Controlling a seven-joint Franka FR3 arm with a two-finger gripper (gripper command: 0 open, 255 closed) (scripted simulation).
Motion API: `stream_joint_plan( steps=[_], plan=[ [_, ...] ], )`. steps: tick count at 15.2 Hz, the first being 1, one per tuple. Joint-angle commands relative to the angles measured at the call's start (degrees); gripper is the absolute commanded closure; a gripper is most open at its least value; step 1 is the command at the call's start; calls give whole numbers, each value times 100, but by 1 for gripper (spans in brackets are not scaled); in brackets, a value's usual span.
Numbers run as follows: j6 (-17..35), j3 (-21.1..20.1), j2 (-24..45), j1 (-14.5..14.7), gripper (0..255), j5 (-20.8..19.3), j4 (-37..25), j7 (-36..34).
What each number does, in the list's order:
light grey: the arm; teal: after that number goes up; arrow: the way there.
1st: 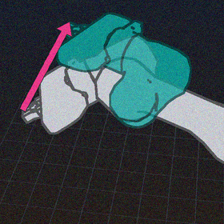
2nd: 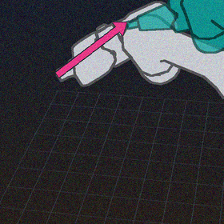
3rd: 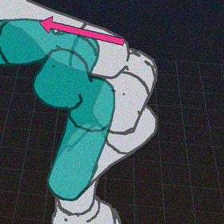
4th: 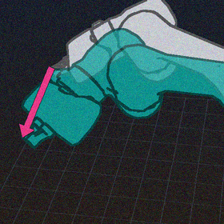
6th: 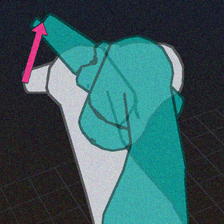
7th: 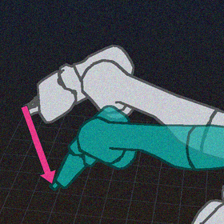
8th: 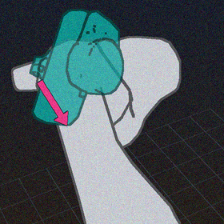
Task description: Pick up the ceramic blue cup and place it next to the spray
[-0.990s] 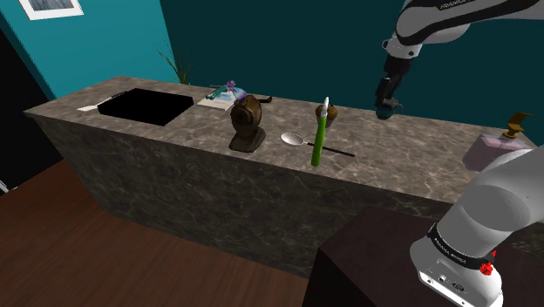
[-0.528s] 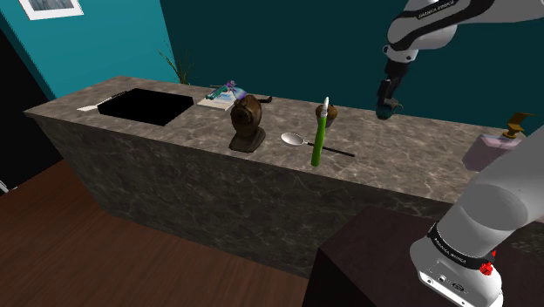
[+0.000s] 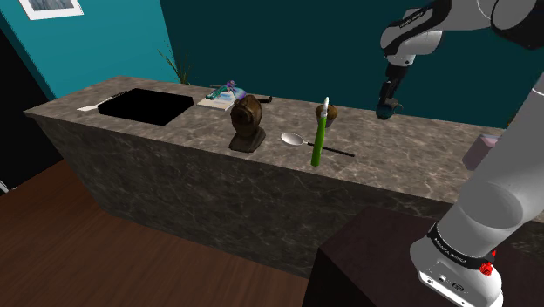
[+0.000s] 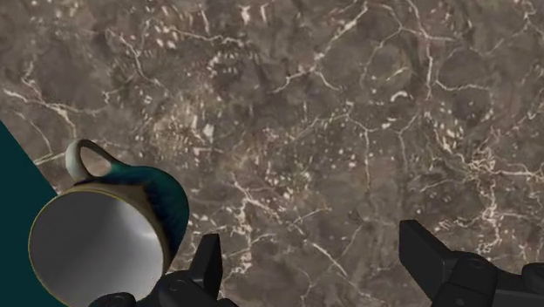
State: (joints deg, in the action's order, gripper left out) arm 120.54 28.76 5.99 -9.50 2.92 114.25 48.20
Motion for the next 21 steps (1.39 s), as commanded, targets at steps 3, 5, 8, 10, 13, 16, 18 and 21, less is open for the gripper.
stream_joint_plan(
  steps=[3,5,8,10,13,16,18,21],
  plan=[
    [-68,51,949,-332,0,488,-884,571],
    [-147,26,1415,-547,0,703,-1370,803],
    [-147,-16,1733,-702,0,840,-1654,938],
    [-21,-36,1798,-715,0,879,-1587,963],
    [163,-68,1903,-738,0,943,-1497,1003],
    [258,-86,1962,-751,0,978,-1454,1024],
    [258,-87,1962,-751,0,978,-1455,1024],
    [258,-87,1962,-751,0,978,-1455,1024]
  ],
)
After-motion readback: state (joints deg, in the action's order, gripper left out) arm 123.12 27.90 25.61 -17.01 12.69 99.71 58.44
